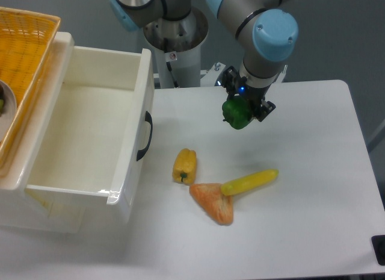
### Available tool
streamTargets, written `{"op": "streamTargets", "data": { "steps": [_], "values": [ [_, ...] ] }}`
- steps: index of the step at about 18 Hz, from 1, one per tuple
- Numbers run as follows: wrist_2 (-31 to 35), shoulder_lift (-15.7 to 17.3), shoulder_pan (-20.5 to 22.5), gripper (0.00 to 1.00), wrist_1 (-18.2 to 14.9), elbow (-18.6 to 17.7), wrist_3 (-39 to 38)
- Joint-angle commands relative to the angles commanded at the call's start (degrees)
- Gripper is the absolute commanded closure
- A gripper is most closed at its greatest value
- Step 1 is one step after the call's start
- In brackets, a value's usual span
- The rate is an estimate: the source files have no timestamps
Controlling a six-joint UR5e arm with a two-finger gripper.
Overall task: Place the green pepper in the upper white drawer
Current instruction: 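Hold the green pepper in the gripper above the table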
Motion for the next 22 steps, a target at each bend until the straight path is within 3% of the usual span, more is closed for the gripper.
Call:
{"op": "streamTargets", "data": {
  "steps": [13,16,22],
  "values": [
    [-1.1,-0.7,-0.4,0.54,-0.2,2.1,-0.8],
    [-2.6,-0.6,-0.5,0.54,-0.3,3.3,-3.9],
    [-4.8,-0.4,-0.7,0.54,-3.2,5.4,-5.7]
  ]
}}
